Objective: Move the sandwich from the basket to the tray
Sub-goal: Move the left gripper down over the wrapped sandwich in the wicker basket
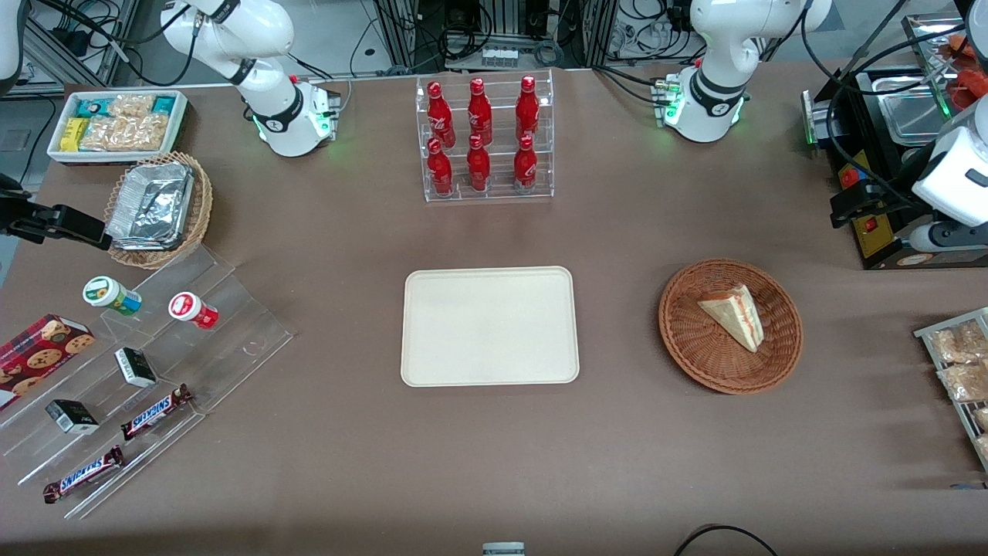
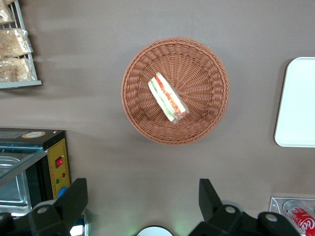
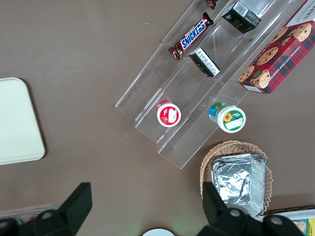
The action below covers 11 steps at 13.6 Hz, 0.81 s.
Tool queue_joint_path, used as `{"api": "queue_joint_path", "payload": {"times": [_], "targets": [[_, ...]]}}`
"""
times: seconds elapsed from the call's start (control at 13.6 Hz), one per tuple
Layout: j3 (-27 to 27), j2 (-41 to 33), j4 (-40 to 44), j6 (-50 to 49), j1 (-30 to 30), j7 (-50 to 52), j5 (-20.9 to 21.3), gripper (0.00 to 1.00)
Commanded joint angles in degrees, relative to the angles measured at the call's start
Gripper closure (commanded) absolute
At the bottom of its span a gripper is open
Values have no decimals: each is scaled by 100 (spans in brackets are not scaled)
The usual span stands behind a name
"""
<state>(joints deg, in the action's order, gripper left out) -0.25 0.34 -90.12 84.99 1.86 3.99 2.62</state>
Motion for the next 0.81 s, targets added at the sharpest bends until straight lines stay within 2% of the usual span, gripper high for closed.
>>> {"api": "queue_joint_path", "payload": {"times": [0.0, 0.22, 0.37, 0.73], "targets": [[-10, -96, -41, 53, -19, 85, 124, 0], [-2, 0, -180, 228, -28, 76, 29, 0], [-2, -69, -802, 831, -19, 137, 63, 0], [-19, -105, -2113, 2388, -10, 1567, 107, 0]]}}
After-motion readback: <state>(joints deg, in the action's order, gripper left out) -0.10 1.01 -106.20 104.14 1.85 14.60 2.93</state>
